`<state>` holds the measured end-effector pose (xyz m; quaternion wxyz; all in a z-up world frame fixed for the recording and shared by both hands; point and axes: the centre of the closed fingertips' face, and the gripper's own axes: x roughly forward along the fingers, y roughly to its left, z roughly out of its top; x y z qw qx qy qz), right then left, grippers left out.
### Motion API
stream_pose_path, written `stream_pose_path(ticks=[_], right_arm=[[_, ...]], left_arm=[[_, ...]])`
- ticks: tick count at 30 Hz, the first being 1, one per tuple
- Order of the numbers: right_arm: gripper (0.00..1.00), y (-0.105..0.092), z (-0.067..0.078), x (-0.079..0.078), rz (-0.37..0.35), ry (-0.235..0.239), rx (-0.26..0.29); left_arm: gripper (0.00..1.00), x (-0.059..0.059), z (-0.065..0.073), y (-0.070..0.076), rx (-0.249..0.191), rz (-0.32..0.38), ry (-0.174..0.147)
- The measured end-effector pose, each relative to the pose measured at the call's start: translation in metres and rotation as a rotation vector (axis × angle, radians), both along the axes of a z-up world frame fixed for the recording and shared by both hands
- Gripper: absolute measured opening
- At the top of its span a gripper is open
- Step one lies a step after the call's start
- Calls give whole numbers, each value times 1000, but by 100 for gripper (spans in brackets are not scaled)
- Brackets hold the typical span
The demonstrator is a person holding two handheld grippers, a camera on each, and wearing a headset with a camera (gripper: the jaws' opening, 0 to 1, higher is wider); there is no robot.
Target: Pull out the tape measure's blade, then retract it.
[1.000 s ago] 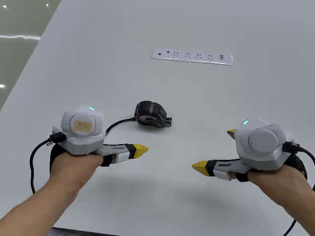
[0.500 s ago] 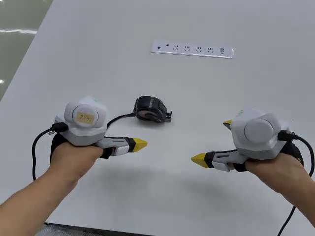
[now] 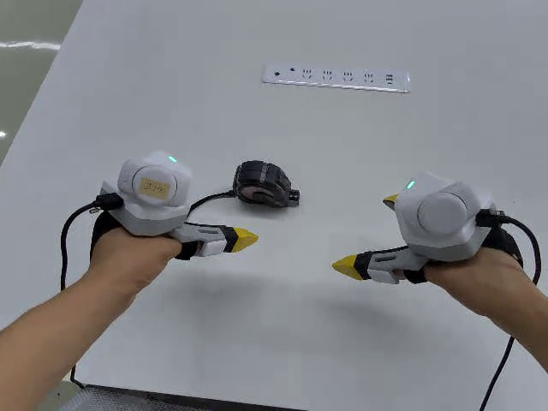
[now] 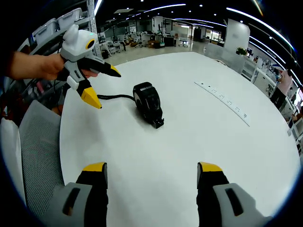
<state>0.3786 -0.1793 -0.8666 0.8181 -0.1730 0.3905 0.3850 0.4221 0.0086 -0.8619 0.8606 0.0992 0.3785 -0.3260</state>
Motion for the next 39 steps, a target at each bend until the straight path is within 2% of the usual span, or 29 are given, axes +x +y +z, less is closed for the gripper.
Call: stream_pose_path(ticks=[4,5,11,14,17,24,39], right_arm=[[78,-1,-1,2,15,-3,-7],[78,-1,-4,6,47,-6,-21],[77,-1,-10,10,86,-7,-40],[76,-1,-12,12,120,-15,-56],[75,0,-13,15,139,-16,-60],[74,3,-20,19,183,-18,-81],[70,19,-24,30,290,-41,-117]], left_arm=[[90,2,0,-1,7,-18,-3],[89,5,-2,-4,33,-75,-14],[89,11,-4,-11,50,-131,-24],[89,14,-5,-14,75,-174,-37],[88,16,-4,-16,69,-190,-44],[87,19,-7,-17,96,-249,-50],[82,31,-8,-19,143,-380,-75]])
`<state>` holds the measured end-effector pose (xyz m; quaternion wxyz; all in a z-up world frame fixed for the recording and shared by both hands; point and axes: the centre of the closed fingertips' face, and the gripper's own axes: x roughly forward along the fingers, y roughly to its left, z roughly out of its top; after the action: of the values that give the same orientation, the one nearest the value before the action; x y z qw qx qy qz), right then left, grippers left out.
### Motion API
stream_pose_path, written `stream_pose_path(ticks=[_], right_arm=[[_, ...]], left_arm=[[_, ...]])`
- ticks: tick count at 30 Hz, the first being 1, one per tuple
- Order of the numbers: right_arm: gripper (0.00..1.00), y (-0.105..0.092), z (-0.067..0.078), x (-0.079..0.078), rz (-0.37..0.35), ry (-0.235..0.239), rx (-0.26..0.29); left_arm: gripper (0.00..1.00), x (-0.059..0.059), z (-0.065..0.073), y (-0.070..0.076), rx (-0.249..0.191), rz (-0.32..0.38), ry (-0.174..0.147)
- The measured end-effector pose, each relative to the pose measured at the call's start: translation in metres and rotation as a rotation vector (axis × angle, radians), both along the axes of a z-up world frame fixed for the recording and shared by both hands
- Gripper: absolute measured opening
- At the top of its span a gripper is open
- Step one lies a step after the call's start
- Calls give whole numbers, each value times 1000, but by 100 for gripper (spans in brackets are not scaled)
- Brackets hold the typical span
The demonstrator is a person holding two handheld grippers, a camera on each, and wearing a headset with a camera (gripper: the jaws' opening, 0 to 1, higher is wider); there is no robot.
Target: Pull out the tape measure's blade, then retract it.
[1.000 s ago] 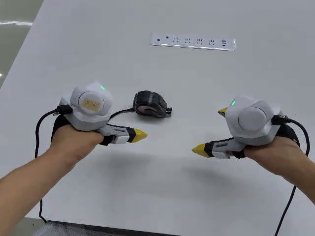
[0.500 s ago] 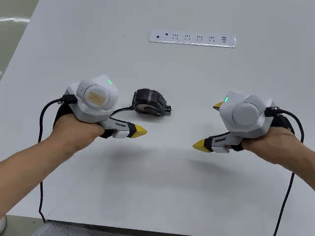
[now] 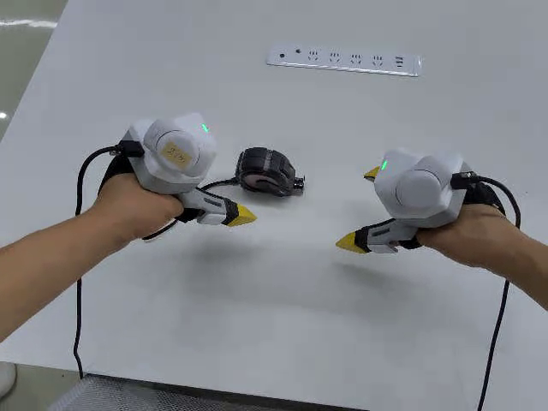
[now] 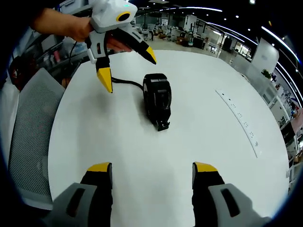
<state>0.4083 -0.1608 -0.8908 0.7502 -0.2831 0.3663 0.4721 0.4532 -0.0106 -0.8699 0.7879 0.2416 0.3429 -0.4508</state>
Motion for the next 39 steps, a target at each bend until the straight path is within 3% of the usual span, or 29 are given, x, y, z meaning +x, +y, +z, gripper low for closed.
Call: stream_pose_path(ticks=[10,14,18,39], right_arm=[[68,8,-6,14,54,-13,-10],[67,9,-6,14,56,-13,-10],[66,14,-6,27,91,-26,-15],[57,36,-12,40,207,-50,-26]], left_arm=[[80,9,-3,-6,16,-84,3],[78,9,-3,-6,16,-86,4],[78,11,-4,-15,26,-153,8],[73,16,-10,-30,56,-313,5]])
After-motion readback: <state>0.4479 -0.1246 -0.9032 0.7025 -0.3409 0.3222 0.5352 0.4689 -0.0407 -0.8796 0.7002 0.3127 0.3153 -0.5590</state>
